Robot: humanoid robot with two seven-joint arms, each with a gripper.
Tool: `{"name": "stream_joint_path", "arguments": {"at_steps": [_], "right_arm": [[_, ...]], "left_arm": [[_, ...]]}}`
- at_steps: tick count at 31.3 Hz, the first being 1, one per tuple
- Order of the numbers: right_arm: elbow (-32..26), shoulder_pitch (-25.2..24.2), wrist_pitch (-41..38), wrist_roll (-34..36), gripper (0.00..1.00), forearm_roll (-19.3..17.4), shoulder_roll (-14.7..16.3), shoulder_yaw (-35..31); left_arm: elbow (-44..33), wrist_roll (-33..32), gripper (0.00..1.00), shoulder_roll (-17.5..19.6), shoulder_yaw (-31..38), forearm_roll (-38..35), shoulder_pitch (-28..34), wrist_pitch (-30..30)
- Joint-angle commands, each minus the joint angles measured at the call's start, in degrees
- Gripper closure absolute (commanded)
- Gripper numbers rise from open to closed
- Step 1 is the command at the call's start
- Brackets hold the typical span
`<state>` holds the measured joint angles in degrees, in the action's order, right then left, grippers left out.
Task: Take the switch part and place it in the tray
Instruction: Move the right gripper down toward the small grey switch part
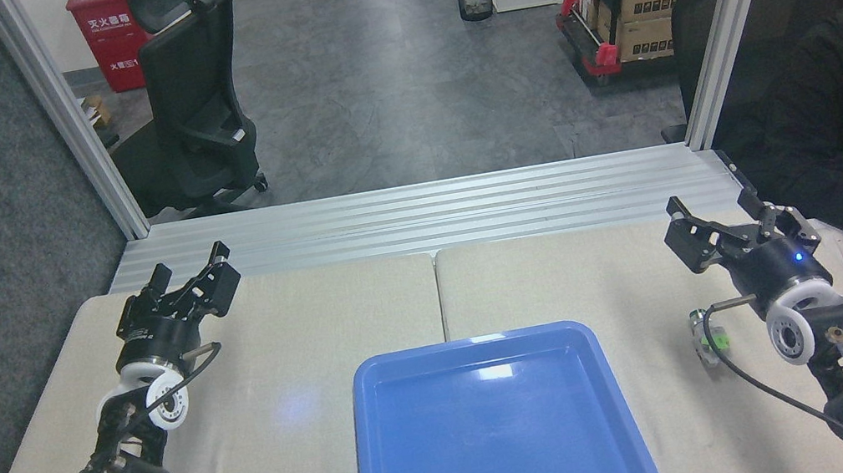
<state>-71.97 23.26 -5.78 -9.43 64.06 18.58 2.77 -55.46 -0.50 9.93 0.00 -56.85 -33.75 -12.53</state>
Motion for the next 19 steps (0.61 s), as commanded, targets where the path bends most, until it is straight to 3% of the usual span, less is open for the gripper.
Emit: {"name": "stream_joint_path", "arguments": {"at_steps": [1, 19], "right_arm": [[1.13, -0.85, -0.02, 0.02, 0.02, 0.28, 0.14, -1.01], [1.13, -1.72, -0.11, -0.24, 0.02, -0.16, 1.72, -1.19]], "left_arm": [[0.00, 0.06, 0.00, 0.00, -1.41, -0.02, 0.08, -0.04], [0.00, -0.03, 0.00, 0.00, -1.32, 0.07, 0.00, -0.04]]}}
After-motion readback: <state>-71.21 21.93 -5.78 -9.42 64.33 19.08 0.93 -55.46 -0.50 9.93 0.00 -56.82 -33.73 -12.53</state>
